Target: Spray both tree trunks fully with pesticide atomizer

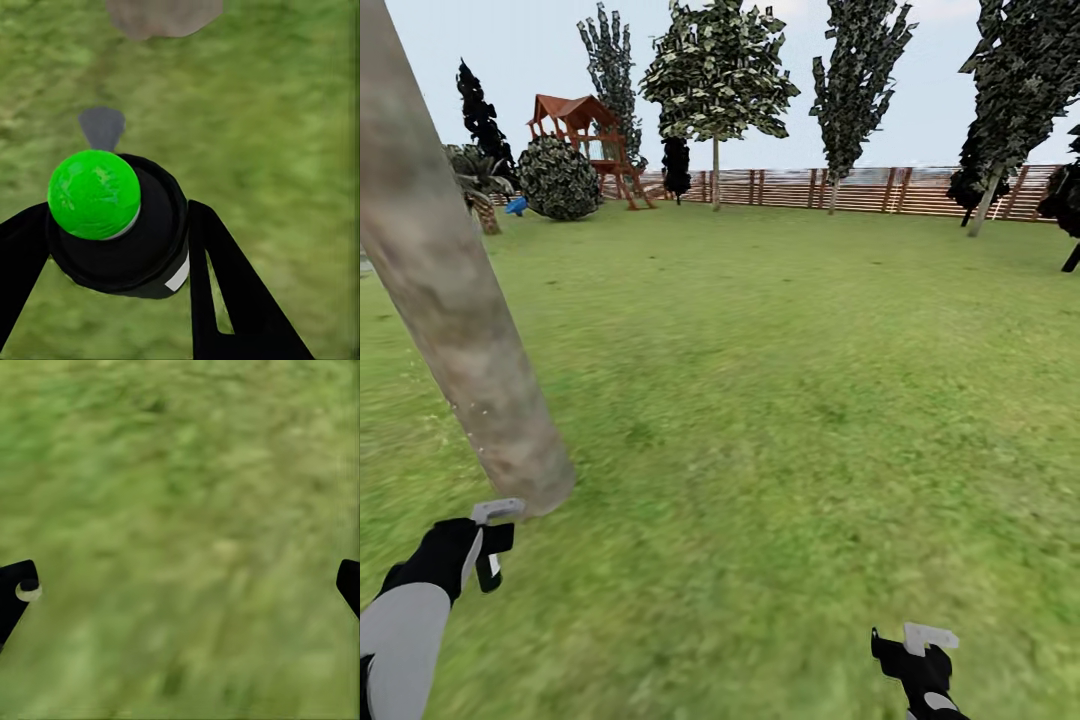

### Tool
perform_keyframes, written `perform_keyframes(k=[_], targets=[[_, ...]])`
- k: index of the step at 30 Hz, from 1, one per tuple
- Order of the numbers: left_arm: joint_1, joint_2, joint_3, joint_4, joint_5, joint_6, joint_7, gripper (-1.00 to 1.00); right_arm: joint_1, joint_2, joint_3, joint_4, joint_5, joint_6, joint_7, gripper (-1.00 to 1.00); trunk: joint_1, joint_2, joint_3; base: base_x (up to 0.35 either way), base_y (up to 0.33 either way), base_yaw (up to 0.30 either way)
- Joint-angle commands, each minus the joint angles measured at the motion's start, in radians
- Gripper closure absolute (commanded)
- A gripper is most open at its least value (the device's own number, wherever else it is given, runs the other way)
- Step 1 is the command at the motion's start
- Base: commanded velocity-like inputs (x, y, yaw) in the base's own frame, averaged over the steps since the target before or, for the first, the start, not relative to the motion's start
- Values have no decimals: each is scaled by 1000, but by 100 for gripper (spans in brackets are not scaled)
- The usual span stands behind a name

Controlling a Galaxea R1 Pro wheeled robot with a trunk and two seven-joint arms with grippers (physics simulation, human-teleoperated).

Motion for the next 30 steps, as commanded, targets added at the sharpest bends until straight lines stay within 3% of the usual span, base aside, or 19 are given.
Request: perform_keyframes(k=[1,8,15,30], targets=[[-1,-1,6,-2,-10,3,-9,100,-1,0,-6,1,11,-3,-4,-100,0,0,-1,315,-35,0],[-1,-5,5,7,3,3,-9,100,-1,0,-6,1,11,-3,-4,-100,0,0,-1,303,-6,118],[-1,-16,2,4,1,3,-10,100,-1,2,-6,1,11,-3,-4,-100,0,0,-1,25,-1,274],[-1,-34,2,-5,-2,2,5,100,-1,2,-6,1,11,-3,-4,-100,0,0,-1,147,-224,45]])
